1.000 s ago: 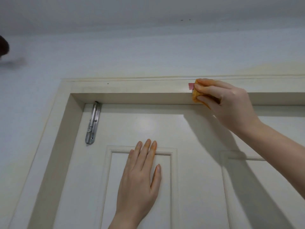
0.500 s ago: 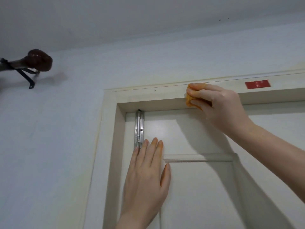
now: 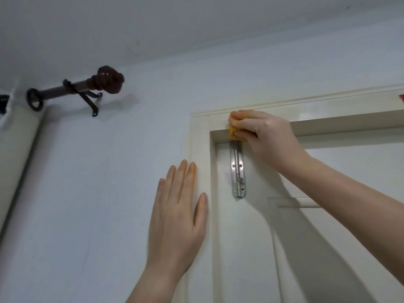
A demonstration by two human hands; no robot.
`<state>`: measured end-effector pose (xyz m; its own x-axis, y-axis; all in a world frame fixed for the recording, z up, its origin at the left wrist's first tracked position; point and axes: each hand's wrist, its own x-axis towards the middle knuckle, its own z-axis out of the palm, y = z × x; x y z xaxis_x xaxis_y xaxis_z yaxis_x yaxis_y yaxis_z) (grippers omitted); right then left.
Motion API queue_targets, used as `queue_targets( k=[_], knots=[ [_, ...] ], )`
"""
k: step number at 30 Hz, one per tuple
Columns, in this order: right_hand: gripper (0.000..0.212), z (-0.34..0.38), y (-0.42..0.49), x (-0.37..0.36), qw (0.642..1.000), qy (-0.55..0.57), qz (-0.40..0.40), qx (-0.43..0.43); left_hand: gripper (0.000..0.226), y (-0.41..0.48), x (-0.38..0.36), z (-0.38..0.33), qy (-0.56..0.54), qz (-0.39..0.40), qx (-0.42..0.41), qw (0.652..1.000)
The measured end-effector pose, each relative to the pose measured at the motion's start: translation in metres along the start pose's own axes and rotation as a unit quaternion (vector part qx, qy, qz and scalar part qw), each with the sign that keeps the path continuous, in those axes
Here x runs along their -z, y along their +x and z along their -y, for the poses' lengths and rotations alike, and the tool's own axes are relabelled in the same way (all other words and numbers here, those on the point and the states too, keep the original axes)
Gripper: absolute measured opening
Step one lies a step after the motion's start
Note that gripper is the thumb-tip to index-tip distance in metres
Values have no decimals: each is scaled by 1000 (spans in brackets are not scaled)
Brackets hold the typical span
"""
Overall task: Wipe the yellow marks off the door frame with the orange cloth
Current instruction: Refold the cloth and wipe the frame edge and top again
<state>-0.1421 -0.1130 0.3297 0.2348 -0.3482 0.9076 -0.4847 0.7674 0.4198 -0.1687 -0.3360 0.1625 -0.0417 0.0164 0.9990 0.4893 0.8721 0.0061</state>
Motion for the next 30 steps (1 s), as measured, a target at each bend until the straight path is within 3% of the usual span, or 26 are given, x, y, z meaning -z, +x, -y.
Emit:
queue_targets(
  k=[6, 18, 24, 30],
  knots=[
    [26, 28, 16, -26, 999, 14, 44, 10, 62, -30, 6, 41, -30, 8, 48, 998],
    [31, 33, 15, -16, 999, 23, 48, -7, 62, -39, 9, 42, -46, 18, 56, 997],
    [32, 47, -35, 22, 981, 147, -8, -130, 62, -46, 7, 24, -101, -4, 90, 991],
    [33, 78, -127, 79, 904, 287, -2, -316, 33, -84, 11, -59, -277, -94, 116, 949]
  ],
)
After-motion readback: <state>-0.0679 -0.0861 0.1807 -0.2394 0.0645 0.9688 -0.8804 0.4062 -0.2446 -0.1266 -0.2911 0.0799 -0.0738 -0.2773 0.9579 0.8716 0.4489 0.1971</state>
